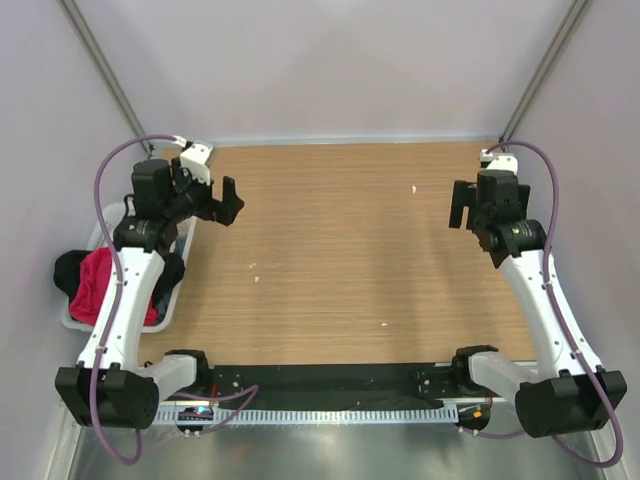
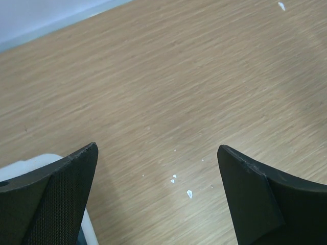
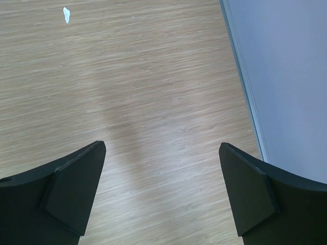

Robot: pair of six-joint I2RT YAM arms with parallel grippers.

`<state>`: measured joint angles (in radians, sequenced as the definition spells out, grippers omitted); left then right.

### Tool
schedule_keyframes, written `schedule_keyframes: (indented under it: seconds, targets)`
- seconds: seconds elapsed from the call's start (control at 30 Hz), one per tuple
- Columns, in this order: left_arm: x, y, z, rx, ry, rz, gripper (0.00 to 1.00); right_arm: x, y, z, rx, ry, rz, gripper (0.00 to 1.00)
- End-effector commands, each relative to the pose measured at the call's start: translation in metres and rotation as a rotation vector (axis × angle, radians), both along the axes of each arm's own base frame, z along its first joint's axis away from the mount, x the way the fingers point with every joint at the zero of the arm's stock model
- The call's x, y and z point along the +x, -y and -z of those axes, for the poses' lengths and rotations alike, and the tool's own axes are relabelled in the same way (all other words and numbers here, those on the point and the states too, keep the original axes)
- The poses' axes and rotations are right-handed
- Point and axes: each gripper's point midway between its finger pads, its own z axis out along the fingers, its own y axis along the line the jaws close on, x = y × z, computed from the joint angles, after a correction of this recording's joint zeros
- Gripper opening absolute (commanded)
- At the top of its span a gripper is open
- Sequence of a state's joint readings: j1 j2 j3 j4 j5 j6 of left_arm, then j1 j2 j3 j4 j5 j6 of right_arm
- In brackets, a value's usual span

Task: Fold and stack the t-shirts
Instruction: Grab the tshirt from the pile

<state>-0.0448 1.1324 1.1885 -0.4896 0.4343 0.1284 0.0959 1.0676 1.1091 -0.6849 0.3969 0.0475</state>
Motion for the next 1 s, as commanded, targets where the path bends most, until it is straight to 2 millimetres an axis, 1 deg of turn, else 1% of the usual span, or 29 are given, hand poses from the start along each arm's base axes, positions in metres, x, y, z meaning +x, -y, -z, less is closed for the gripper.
schedule_keyframes:
  seconds: [0.0, 0.03, 0.1, 0.13, 0.17, 0.2, 0.23, 0.27, 0.3, 0.33, 0.43, 0.53, 0.63, 0.73, 0.77, 0.83, 0.87, 0.9, 0.93, 0.97]
  targets:
    - [0.004, -0.004, 0.020, -0.010, -0.024, -0.043, 1.00, 0.009, 0.005, -0.005, -0.024, 0.014, 0.018, 1.00]
    - [0.006, -0.006, 0.027, -0.008, -0.029, -0.061, 1.00, 0.011, 0.007, 0.001, -0.047, 0.001, 0.007, 1.00]
    - [0.007, -0.015, 0.050, -0.018, -0.058, -0.133, 1.00, 0.014, 0.007, 0.010, -0.062, -0.036, -0.029, 1.00]
    - [0.007, -0.016, 0.057, -0.020, -0.060, -0.142, 1.00, 0.016, 0.010, 0.019, -0.070, -0.078, -0.046, 1.00]
    - [0.008, -0.016, 0.060, -0.019, -0.052, -0.145, 1.00, 0.018, 0.008, 0.025, -0.056, -0.099, -0.054, 1.00]
    - [0.009, -0.017, 0.070, -0.020, -0.058, -0.153, 1.00, 0.019, 0.006, 0.040, -0.046, -0.158, -0.063, 1.00]
    - [0.011, -0.017, 0.073, -0.021, -0.060, -0.151, 1.00, 0.022, 0.004, 0.041, -0.039, -0.174, -0.077, 1.00]
    - [0.014, -0.017, 0.073, -0.021, -0.048, -0.154, 1.00, 0.025, 0.000, 0.047, -0.025, -0.200, -0.092, 1.00]
    - [0.016, -0.018, 0.082, -0.021, -0.066, -0.160, 1.00, 0.025, -0.001, 0.051, -0.020, -0.223, -0.096, 1.00]
    - [0.018, -0.018, 0.084, -0.027, -0.066, -0.169, 1.00, 0.032, -0.003, 0.055, -0.012, -0.239, -0.099, 1.00]
    - [0.024, -0.018, 0.090, -0.040, -0.077, -0.178, 1.00, 0.044, -0.006, 0.051, 0.006, -0.218, -0.107, 1.00]
    - [0.029, -0.020, 0.092, -0.085, -0.097, -0.210, 0.99, 0.055, -0.004, 0.042, 0.019, -0.175, -0.068, 1.00]
    - [0.032, -0.022, 0.092, -0.103, -0.095, -0.223, 1.00, 0.059, -0.005, 0.046, 0.026, -0.188, -0.067, 1.00]
    - [0.031, -0.023, 0.079, -0.123, -0.075, -0.237, 1.00, 0.057, -0.009, 0.045, 0.039, -0.184, -0.083, 1.00]
    - [0.030, -0.028, 0.069, -0.119, -0.056, -0.261, 1.00, 0.056, -0.010, 0.043, 0.045, -0.181, -0.090, 1.00]
    - [0.033, -0.036, 0.057, -0.102, -0.012, -0.295, 1.00, 0.053, -0.012, 0.034, 0.053, -0.165, -0.099, 1.00]
    - [0.034, -0.040, 0.043, -0.092, 0.029, -0.299, 1.00, 0.053, -0.016, 0.030, 0.063, -0.159, -0.122, 1.00]
    - [0.035, -0.042, 0.034, -0.076, 0.056, -0.297, 1.00, 0.054, -0.016, 0.017, 0.044, -0.143, -0.152, 1.00]
    - [0.036, -0.045, 0.024, -0.097, 0.066, -0.327, 1.00, 0.055, -0.018, 0.009, 0.033, -0.135, -0.180, 0.99]
    - [0.032, -0.046, 0.019, -0.093, 0.052, -0.333, 1.00, 0.055, -0.020, 0.004, 0.030, -0.132, -0.208, 1.00]
